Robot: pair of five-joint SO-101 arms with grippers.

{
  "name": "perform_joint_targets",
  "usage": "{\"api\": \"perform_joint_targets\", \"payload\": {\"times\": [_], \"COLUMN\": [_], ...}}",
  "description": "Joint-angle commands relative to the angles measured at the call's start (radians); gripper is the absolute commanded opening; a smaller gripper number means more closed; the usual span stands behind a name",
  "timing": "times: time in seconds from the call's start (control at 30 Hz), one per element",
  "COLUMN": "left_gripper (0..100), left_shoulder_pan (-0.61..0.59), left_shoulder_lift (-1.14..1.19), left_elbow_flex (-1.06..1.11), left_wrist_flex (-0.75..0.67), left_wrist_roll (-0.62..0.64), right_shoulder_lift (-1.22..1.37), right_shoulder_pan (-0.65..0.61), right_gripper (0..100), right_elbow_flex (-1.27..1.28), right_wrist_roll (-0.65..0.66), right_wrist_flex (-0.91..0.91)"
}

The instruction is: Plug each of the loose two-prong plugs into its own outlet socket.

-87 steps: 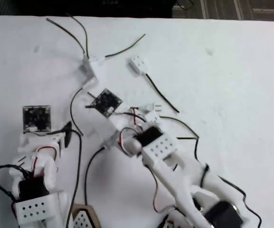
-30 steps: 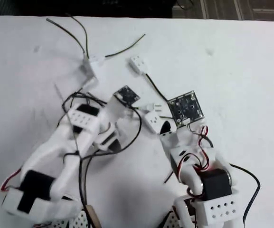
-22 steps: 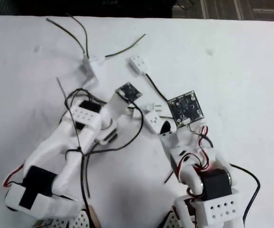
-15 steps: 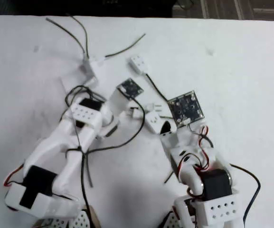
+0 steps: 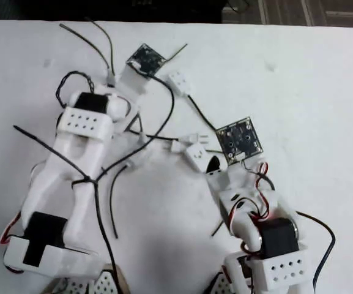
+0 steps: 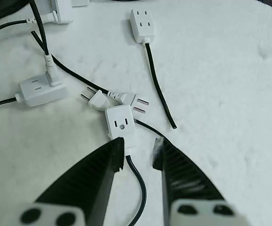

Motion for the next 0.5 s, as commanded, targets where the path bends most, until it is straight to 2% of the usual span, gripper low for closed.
{"api": "perform_joint_targets", "payload": {"times": [0.0,0.1,0.2,0.47], "left_gripper": [7,21,34,33], "left_shoulder_pan": [0.022,0.022,0.015,0.030], "left_shoulder_lift": [-0.002,-0.002,-0.004,-0.002], "left_elbow_flex": [-0.057,-0.017,0.074,0.339], "left_wrist_flex": [0.147,0.204,0.180,-0.123], "left_wrist_roll": [-0.063,-0.043,-0.011,-0.011], "right_shoulder_lift": [-0.004,-0.004,-0.004,-0.010], "right_shoulder_pan": [0.008,0.008,0.008,0.002], "right_gripper": [10.5,10.5,10.5,10.5], "right_elbow_flex": [-0.005,-0.005,-0.005,0.018], "right_wrist_roll": [-0.008,-0.008,-0.008,-0.008], "right_wrist_flex": [-0.015,-0.015,-0.015,-0.021]}}
